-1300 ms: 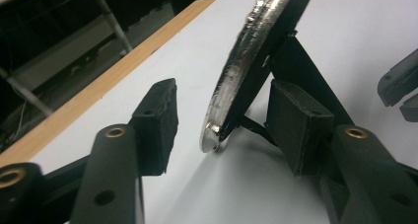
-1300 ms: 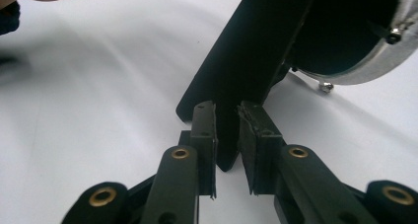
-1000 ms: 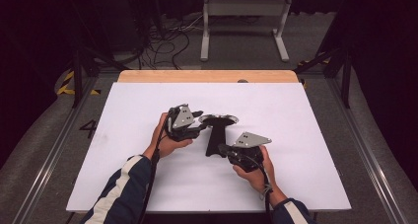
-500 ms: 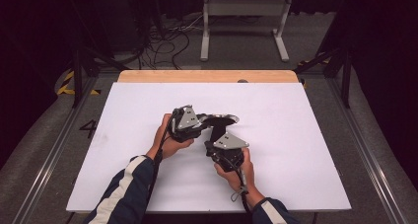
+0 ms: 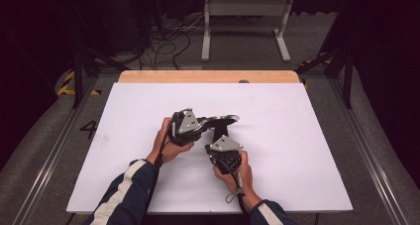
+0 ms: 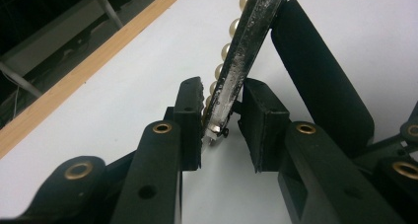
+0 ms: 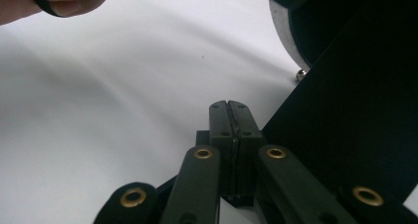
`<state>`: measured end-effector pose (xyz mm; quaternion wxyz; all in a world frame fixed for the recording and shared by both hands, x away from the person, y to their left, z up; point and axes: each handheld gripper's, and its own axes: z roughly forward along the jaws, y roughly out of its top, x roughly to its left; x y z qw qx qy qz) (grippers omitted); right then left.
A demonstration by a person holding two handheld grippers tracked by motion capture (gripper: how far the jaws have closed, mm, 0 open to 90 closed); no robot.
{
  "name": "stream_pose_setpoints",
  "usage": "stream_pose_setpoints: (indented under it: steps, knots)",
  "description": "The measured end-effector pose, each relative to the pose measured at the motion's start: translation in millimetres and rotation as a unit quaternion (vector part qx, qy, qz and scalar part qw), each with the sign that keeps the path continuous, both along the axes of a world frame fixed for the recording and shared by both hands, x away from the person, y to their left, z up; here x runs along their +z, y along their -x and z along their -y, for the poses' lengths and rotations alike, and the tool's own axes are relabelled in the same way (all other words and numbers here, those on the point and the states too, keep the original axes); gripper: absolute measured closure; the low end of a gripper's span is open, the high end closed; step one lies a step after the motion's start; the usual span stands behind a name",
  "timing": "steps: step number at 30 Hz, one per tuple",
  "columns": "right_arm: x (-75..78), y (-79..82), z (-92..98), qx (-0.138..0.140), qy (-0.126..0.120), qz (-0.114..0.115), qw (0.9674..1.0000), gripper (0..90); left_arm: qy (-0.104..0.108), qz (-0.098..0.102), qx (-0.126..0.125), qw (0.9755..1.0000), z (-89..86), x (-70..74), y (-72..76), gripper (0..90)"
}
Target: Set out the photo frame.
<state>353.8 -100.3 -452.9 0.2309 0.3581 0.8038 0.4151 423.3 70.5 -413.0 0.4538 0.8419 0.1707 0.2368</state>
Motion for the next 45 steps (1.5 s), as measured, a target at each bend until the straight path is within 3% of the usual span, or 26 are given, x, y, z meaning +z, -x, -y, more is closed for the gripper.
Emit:
stream_pose_setpoints:
  steps: [2,6,9,12,16,23,27,36,43,45]
  knots:
    - [-1.1,0.3,-0.2,0.000,0.002,0.000,1.0000,90.0,0.003,0.002,0.001,1.0000,1.1,-1.6,-1.9,69.2]
    - [-3.0,0.5,-1.7,0.001,0.007,-0.003,1.0000,90.0,-0.025,0.018,0.004,0.9995,5.6,-11.9,-5.7,69.1]
    - [-5.4,0.3,-4.3,-0.001,0.009,-0.009,0.9999,90.0,-0.007,0.004,0.001,1.0000,5.6,-15.2,-9.9,68.0]
    - [-7.4,-0.9,-6.4,0.000,0.009,-0.010,0.9999,90.0,-0.012,0.002,0.002,0.9999,8.1,-18.5,-11.6,67.4]
    - [-7.9,-1.2,-10.8,0.000,0.014,-0.008,0.9999,90.0,0.008,-0.021,0.007,0.9997,6.9,-22.7,-15.1,66.9]
    - [-8.8,-1.8,-14.2,-0.008,0.023,-0.004,0.9997,90.0,-0.006,-0.026,0.004,0.9996,4.7,-21.4,-14.4,69.3]
    - [-8.2,-2.2,-8.7,-0.026,0.022,-0.015,0.9993,90.0,-0.014,-0.021,0.012,0.9996,5.5,-21.0,-9.2,72.4]
    - [-6.8,-0.8,0.0,-0.027,0.016,-0.026,0.9992,90.0,-0.026,-0.013,0.019,0.9994,2.9,-18.9,0.6,75.7]
    - [-6.9,1.3,2.4,-0.022,0.016,-0.031,0.9991,90.0,-0.023,-0.018,0.023,0.9993,2.9,-18.7,2.0,75.1]
    - [-7.5,1.0,3.7,-0.017,0.014,-0.037,0.9991,90.0,-0.025,-0.013,0.038,0.9989,3.6,-19.0,1.5,69.3]
